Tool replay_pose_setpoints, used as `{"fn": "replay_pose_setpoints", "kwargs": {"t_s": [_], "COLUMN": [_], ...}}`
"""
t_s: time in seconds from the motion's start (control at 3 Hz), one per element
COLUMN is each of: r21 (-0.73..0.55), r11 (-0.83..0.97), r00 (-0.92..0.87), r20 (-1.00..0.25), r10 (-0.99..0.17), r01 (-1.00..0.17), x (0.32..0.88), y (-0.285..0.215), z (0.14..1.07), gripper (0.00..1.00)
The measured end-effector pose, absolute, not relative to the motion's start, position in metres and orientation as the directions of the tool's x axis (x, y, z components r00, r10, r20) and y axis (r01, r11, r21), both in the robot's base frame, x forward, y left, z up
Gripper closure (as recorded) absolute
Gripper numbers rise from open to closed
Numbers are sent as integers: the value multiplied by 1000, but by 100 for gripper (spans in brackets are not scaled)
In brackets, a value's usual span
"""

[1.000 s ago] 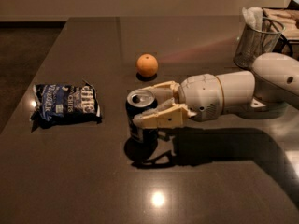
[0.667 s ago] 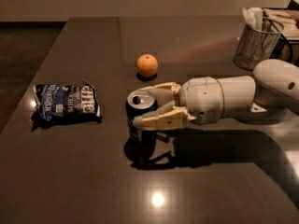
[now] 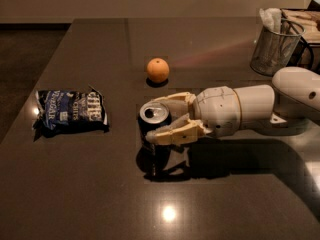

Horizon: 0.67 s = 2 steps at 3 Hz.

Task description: Place pepsi can upright

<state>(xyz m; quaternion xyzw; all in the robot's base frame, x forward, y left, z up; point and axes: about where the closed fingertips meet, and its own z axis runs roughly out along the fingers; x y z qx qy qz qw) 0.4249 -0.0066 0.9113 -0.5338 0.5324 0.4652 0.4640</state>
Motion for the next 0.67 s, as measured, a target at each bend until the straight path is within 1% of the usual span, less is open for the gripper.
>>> {"fn": "replay_pose_setpoints", "kwargs": {"t_s": [0.33, 0.67], "r21": [-2, -4], "r11": [-7, -11], "r00": [3, 6], "r20": [-990, -990], "r10": [-140, -141], "r01": [-1000, -1000], "x": [424, 423], "y": [-5, -3], "z": [912, 912], "gripper": [13, 0]}}
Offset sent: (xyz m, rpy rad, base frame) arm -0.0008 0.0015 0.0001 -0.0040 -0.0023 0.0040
